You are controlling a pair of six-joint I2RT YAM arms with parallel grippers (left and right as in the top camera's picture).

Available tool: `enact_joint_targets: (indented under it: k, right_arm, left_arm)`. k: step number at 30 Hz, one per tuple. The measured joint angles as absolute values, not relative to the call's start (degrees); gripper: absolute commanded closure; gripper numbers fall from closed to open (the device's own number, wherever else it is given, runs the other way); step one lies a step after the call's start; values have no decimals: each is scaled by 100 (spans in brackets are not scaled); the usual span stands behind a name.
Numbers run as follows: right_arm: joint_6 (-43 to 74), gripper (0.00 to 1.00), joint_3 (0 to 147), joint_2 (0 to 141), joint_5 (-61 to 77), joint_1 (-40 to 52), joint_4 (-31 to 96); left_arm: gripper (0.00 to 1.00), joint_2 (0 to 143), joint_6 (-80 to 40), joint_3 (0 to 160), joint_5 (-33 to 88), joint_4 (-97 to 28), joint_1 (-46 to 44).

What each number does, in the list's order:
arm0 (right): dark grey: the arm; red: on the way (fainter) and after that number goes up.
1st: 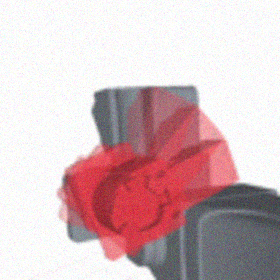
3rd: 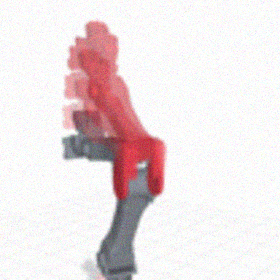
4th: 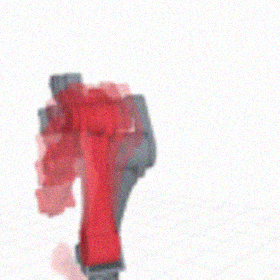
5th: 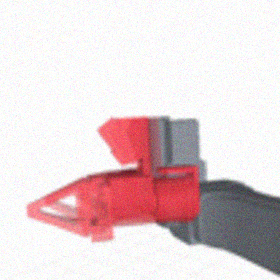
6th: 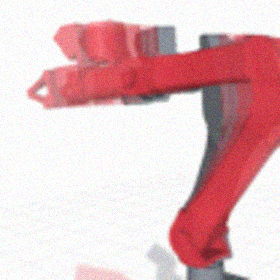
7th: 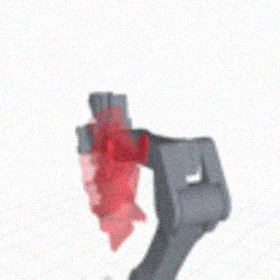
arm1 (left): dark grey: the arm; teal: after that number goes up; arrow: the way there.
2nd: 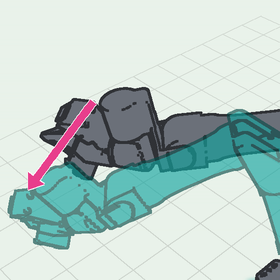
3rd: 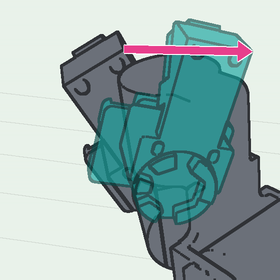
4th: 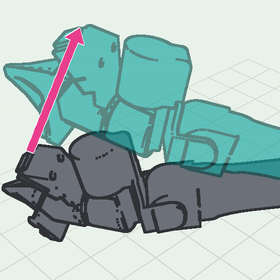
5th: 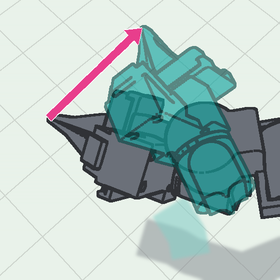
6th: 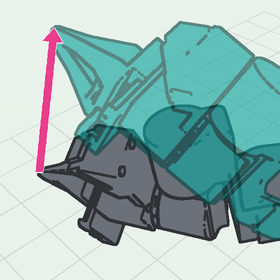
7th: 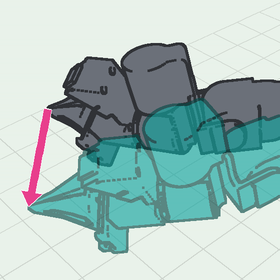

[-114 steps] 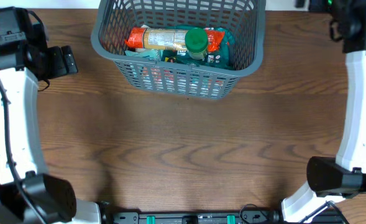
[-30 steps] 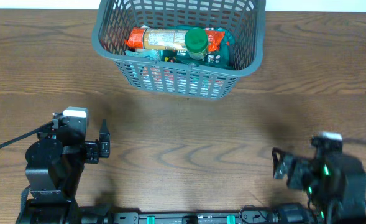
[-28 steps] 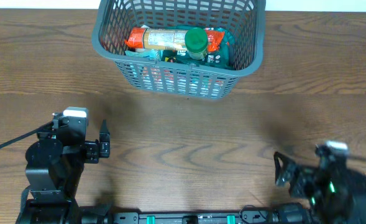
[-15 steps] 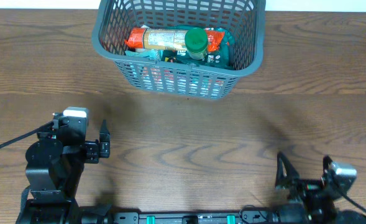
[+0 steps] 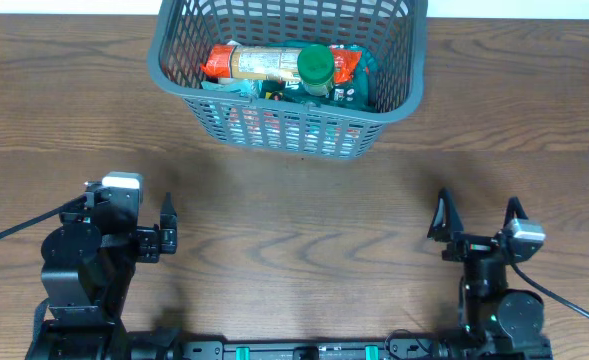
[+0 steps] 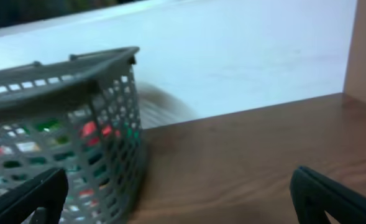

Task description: Pack container

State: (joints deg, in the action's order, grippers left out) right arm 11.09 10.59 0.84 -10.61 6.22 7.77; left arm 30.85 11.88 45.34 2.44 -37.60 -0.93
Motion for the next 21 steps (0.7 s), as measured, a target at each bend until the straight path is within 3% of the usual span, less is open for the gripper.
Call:
enact_joint_targets:
  k: [21]
  right_arm:
    - [808,1,392,71,-1382,622,1173]
  left_arm:
    - [1,3085,1188,4534,244,-3763,-93]
